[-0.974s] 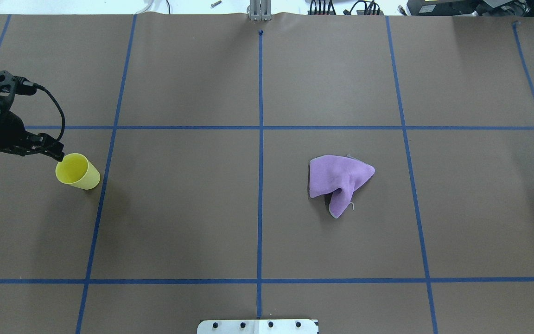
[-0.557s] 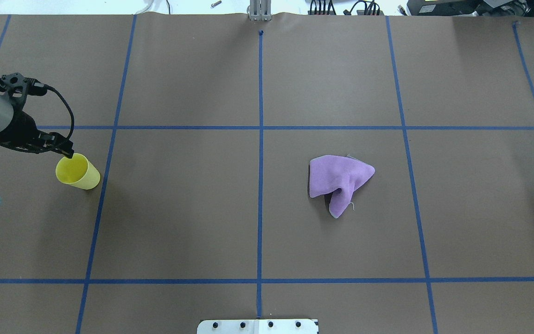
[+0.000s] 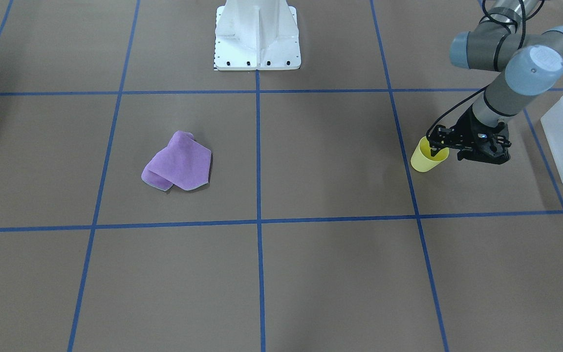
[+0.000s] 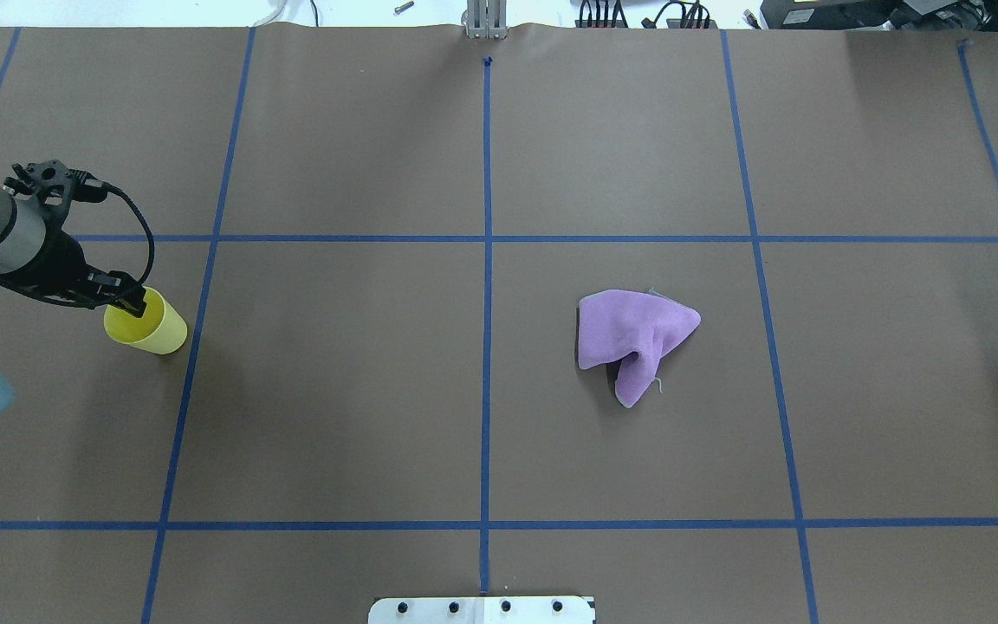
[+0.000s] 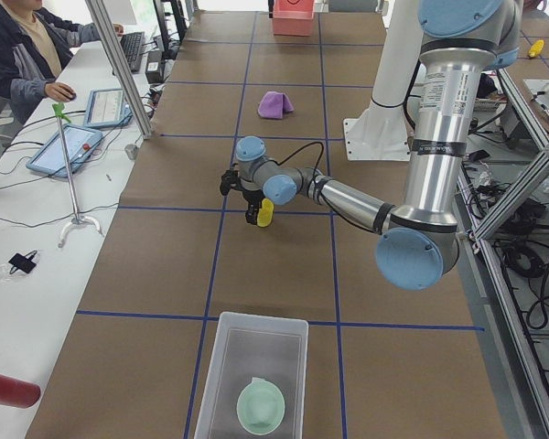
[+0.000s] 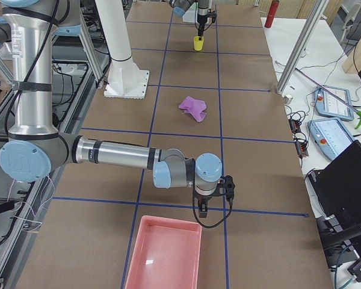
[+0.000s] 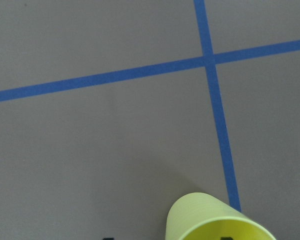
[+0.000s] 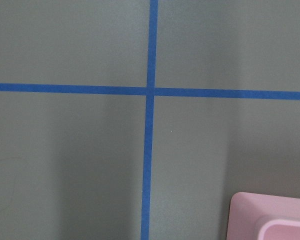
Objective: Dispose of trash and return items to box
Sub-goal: 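Lower the left gripper onto the yellow cup and grasp it, then carry the yellow cup with the left gripper into the clear bin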
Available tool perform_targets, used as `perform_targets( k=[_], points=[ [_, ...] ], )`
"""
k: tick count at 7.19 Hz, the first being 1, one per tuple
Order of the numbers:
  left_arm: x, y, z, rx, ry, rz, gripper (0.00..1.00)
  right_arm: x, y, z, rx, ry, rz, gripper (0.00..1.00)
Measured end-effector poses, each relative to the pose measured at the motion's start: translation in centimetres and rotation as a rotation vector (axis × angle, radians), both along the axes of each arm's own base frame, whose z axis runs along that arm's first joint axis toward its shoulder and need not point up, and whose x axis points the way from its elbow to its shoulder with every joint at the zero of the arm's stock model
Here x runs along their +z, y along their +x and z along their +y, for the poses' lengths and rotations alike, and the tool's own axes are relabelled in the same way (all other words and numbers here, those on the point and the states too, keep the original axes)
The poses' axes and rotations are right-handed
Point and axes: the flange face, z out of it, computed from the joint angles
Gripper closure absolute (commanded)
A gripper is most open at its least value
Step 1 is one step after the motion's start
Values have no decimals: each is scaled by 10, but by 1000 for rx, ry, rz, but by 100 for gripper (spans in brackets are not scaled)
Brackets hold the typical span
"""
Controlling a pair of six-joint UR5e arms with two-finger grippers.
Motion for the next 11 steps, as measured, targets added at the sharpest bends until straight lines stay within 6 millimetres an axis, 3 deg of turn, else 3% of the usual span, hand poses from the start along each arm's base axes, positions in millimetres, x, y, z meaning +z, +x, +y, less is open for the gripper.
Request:
perform_targets(
  k=[3, 5, 6, 8, 9, 11],
  points=[
    [1, 6, 5, 18, -4, -1, 100, 1, 0, 0, 0, -3, -4, 0],
    [-12, -6, 6, 49, -6, 50, 100, 1, 0, 1, 0, -5, -6, 0],
    [-20, -32, -4, 59, 1, 87, 100, 2, 0, 1, 0, -7, -7, 0],
    [-9, -106, -27, 84, 64, 77, 100, 1, -1, 2, 0, -5, -9, 0],
    [8, -151, -39, 106, 107, 43, 100, 0, -1, 2, 0, -4, -9, 0],
    [68, -253, -58, 151, 174, -21, 100, -1, -1, 2, 0, -2, -9, 0]
  ],
)
